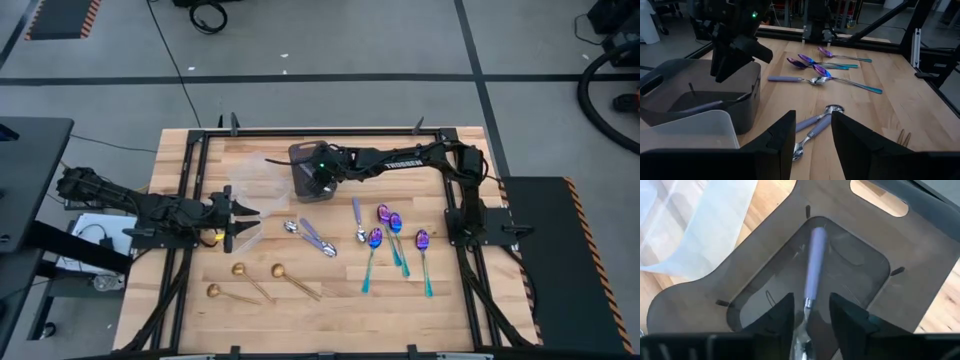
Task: Sort silverware by color (type)
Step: Put the gold spoon into the bottom transparent bin
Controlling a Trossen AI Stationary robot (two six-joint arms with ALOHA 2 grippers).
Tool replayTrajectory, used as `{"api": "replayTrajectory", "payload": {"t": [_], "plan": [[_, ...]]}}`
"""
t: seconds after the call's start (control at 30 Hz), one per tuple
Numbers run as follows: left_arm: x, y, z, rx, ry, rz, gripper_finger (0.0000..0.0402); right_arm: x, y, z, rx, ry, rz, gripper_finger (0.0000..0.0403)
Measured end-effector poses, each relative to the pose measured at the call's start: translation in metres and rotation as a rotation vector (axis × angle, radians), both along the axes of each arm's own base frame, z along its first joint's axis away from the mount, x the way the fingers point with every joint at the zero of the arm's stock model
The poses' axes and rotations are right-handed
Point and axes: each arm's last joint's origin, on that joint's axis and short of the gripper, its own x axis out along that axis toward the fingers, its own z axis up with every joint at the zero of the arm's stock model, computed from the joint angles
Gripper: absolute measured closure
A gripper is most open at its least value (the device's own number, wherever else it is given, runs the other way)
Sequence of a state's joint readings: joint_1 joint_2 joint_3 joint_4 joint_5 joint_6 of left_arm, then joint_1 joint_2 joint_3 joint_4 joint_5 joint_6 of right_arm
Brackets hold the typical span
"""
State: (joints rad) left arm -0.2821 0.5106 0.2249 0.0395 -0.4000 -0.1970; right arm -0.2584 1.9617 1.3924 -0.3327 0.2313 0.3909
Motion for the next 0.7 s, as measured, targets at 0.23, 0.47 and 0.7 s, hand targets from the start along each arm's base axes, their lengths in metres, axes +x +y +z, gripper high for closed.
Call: {"api": "replayTrajectory", "payload": {"t": [0.23, 0.47, 0.7], "plan": [[0.0, 0.0, -0.001, 0.004, 0.014, 0.0, 0.0269, -0.005, 0.005, 0.027, -0.044, -0.05, 0.041, 0.0226], [0.0, 0.001, -0.002, 0.003, 0.023, 0.008, 0.0269, -0.008, 0.051, 0.063, -0.161, -0.109, 0.163, 0.0234], [-0.003, -0.001, -0.011, -0.131, 0.096, 0.012, 0.0269, 0.007, 0.114, 0.066, -0.25, -0.223, 0.298, 0.0236]]}}
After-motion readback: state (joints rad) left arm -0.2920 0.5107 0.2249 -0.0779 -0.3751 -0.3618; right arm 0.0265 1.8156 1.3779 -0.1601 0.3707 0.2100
